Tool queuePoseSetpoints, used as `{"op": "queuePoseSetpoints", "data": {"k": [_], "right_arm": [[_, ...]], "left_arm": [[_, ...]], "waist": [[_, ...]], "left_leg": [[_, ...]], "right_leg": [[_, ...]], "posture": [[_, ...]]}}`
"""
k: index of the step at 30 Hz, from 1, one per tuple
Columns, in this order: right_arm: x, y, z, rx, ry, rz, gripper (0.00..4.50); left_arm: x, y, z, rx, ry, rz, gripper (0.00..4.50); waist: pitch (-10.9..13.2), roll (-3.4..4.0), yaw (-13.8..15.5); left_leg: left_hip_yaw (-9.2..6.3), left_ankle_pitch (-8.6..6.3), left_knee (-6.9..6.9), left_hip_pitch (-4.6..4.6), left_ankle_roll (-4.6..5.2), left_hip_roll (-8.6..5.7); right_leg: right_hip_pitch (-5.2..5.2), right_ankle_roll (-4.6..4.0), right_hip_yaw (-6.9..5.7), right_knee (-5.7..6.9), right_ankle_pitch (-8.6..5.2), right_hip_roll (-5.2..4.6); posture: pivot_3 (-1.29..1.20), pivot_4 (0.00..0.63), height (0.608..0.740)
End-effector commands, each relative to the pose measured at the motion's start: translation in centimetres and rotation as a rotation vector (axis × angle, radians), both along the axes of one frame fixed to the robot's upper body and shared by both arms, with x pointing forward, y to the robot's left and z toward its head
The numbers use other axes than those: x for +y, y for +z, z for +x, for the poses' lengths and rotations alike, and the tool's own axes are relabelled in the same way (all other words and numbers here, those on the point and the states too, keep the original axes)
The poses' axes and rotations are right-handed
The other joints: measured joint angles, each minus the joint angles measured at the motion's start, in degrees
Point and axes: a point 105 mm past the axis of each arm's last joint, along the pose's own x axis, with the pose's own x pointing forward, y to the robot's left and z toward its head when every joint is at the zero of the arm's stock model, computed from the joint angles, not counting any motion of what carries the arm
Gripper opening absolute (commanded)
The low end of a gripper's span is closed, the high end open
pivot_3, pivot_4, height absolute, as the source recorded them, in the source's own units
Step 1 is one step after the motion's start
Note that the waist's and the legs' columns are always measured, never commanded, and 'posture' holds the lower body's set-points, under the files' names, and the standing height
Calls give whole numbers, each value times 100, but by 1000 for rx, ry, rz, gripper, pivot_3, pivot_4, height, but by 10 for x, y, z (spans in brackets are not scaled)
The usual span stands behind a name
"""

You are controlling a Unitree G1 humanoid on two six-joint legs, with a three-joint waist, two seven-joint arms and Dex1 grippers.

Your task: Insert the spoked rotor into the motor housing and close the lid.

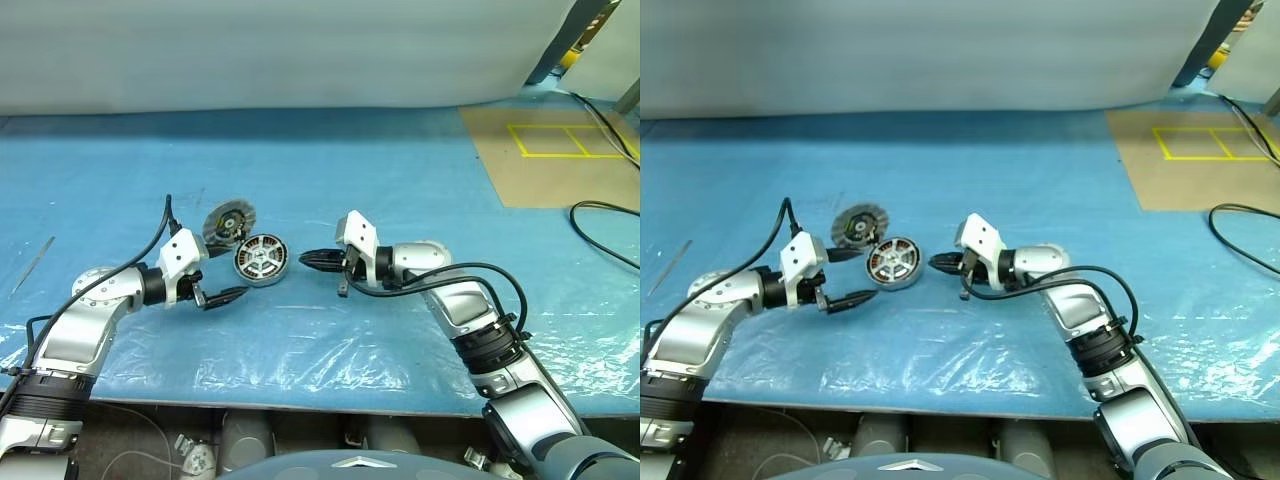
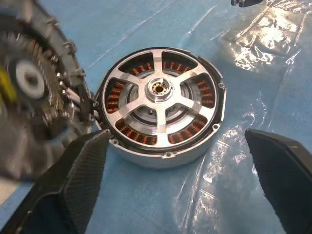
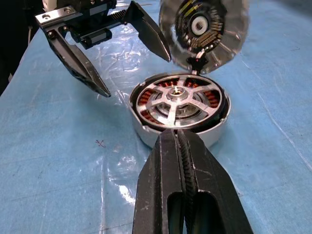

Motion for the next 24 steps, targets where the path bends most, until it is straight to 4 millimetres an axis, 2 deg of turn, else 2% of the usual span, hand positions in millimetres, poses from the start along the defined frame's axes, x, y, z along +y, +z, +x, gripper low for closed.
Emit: {"op": "queuePoseSetpoints", "data": {"k": [1, 4, 7, 15, 18, 20, 24], "right_arm": [[3, 8, 0, -34, 14, 19, 0], [3, 6, 0, -33, 14, 16, 0], [3, 6, 0, -34, 15, 15, 0], [5, 7, 0, -41, 19, 17, 0], [6, 7, 0, -43, 21, 19, 0], [7, 8, 0, -44, 20, 20, 0], [7, 8, 2, -55, 17, 13, 0]], "left_arm": [[-2, 12, 2, -32, 9, -64, 4466], [-9, 20, 2, -40, 11, -144, 4466], [-14, 24, 2, -29, 24, -225, 3847], [-26, 20, 7, -29, 94, -304, 1052], [-30, 17, 21, -86, 178, -309, 18], [-34, 14, 29, -113, 213, -295, 18], [-61, 3, 37, -126, 196, -251, 18]], "waist": [[0, 0, 0], [0, 0, 2], [0, 0, 1], [0, 0, 1], [0, 0, 2], [0, 0, 3], [0, 0, 8]], "left_leg": [[0, 0, 0, 0, 0, 0], [0, 0, 0, -1, 0, 0], [0, 0, 0, -2, 0, 0], [0, 0, 1, -2, 0, -1], [0, 0, 2, -3, 0, -1], [-2, 0, 6, -5, 1, 0], [-3, 0, 9, -4, 2, -1]], "right_leg": [[0, 0, 0, 0, 0, 0], [0, -1, 0, 0, 0, -1], [0, -2, 0, -1, -1, 0], [0, 1, 0, -1, 1, 0], [1, 4, 0, -1, 2, -1], [2, 5, -1, -2, 3, 0], [6, 5, -1, -2, 3, -1]], "posture": [[0, 150, 740], [0, 150, 740], [0, 150, 740], [0, 150, 740], [0, 150, 740], [0, 150, 740], [0, 150, 740]]}}
